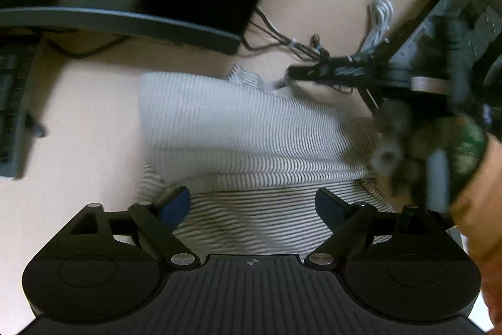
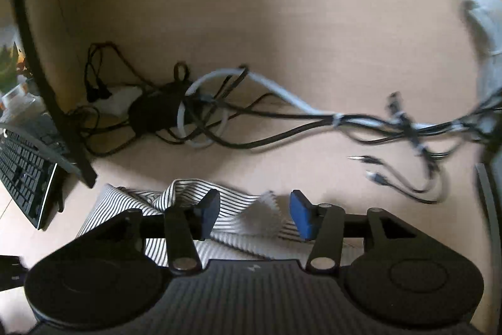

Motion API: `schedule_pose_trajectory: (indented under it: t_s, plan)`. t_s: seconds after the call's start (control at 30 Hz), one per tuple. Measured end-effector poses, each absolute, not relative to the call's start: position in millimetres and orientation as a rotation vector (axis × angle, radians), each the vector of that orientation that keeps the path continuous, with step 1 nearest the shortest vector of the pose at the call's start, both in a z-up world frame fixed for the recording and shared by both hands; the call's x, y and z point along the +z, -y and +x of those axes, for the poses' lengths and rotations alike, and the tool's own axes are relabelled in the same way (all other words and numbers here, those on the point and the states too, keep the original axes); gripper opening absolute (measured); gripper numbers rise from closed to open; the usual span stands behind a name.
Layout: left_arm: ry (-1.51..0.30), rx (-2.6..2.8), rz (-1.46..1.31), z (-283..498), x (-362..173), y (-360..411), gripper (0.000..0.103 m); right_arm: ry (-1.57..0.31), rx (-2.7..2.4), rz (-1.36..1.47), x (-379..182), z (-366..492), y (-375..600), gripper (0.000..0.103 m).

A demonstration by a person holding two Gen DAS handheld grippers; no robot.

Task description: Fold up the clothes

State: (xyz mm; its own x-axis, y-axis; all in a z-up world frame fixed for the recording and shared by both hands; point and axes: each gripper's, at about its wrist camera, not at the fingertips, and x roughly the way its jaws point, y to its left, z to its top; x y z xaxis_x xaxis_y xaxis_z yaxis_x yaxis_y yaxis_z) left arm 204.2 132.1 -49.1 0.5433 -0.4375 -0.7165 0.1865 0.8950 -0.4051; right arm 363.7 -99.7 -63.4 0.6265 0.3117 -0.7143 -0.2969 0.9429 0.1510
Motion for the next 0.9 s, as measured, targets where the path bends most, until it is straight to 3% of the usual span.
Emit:
schedule_pose_trajectory:
  t_s: [0.13,0.23,0.43,0.6,0.67,0.9]
  plan:
    - [-0.896,-0.290,-0.318,189.8,-38.6,-155.1,0.096,-0.879,0.364,-0.018,-87.3,376.6,84.9,0.052]
    - [-0.895,-0.242,-0.346,182.3,-38.9,-169.5,0.096,-0.878,0.367,-0.052,-91.5,376.3,77.0,0.062]
    - [-0.897,-0.207,-0.372,166.2,-39.3,-180.8,0.096,-0.864,0.337,-0.116,-94.5,375.7,70.4,0.062]
    - [-0.882,-0.151,-0.389,145.4,-35.3,-198.2,0.099,-0.746,0.299,-0.045,-74.0,358.7,97.4,0.056]
    - [-0.893,-0.121,-0.408,141.7,-38.9,-204.0,0.099,-0.727,0.268,-0.021,-64.7,360.2,109.2,0.042]
    - [-0.921,-0.082,-0.380,136.8,-38.7,-195.9,0.099,-0.862,0.307,-0.017,-87.2,382.7,95.6,0.047]
